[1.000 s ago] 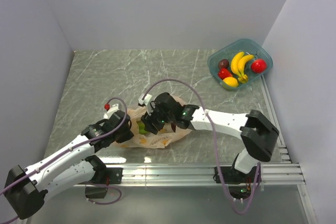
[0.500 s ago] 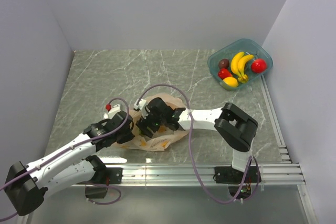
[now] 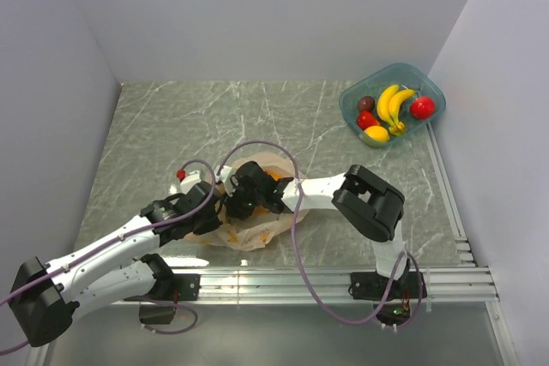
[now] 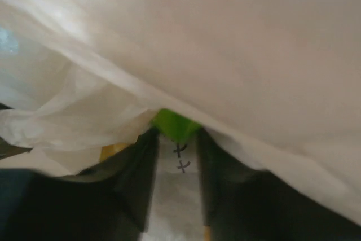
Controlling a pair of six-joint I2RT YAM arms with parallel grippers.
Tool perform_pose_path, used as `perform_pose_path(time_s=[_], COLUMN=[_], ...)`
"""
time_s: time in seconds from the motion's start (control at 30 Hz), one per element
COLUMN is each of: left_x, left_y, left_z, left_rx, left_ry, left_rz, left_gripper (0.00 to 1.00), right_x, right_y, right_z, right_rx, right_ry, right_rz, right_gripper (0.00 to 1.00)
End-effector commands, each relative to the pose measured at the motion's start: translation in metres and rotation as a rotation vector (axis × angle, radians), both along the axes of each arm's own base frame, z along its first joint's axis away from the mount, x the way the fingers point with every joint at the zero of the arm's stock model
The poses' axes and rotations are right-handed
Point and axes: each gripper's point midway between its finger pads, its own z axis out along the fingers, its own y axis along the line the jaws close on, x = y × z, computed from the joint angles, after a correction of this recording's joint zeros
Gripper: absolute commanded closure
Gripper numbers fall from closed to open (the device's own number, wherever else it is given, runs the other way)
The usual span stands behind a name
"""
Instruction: Untie the knot of the plastic bag and take out the fruit
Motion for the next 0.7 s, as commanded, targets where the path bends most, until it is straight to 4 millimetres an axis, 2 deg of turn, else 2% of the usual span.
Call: perform_pose_path(time_s=[0.0,0.07,0.1,0.17,0.2,0.27,0.3,0.37,0.4,0.47,0.57,0.6,0.67], left_x=[0.011,0.010,0.011,0.010,0.011,0.011,0.012,0.011,0.012,0.012,0.014,0.015,0.016], left_y=[-0.003,-0.001,0.001,0.008,0.009,0.014,0.016,0.019,0.019,0.018,0.019,0.020,0.022], left_z=[0.015,0.015,0.016,0.017,0.019,0.020,0.021,0.021,0.023,0.024,0.027,0.031,0.036], left_rx=[-0.018,-0.008,-0.002,0.022,0.029,0.045,0.049,0.059,0.056,0.050,0.050,0.052,0.057], left_ry=[-0.054,-0.052,-0.056,-0.059,-0.064,-0.071,-0.075,-0.077,-0.081,-0.085,-0.092,-0.100,-0.105], left_rz=[0.031,0.037,0.042,0.058,0.061,0.072,0.079,0.084,0.088,0.093,0.101,0.106,0.114], left_gripper=[0.99,0.99,0.99,0.99,0.99,0.99,0.99,0.99,0.99,1.00,0.99,0.99,0.99], right_x=[0.006,0.006,0.007,0.007,0.008,0.009,0.009,0.005,0.005,0.002,0.002,0.003,0.006], right_y=[0.010,0.001,-0.002,-0.014,-0.019,-0.033,-0.037,-0.049,-0.051,-0.054,-0.049,-0.046,-0.035], right_z=[0.023,0.027,0.037,0.036,0.044,0.042,0.051,0.047,0.054,0.055,0.063,0.062,0.069], right_rx=[0.065,0.056,0.064,0.039,0.046,0.018,0.032,0.017,0.032,0.048,0.097,0.105,0.154], right_ry=[-0.059,-0.072,-0.089,-0.102,-0.110,-0.109,-0.120,-0.116,-0.118,-0.115,-0.112,-0.103,-0.107], right_rz=[0.001,-0.019,-0.025,-0.050,-0.062,-0.090,-0.100,-0.115,-0.120,-0.122,-0.136,-0.143,-0.139], right_gripper=[0.76,0.85,0.91,0.98,1.00,1.00,1.00,1.00,1.00,1.00,0.80,0.66,0.56])
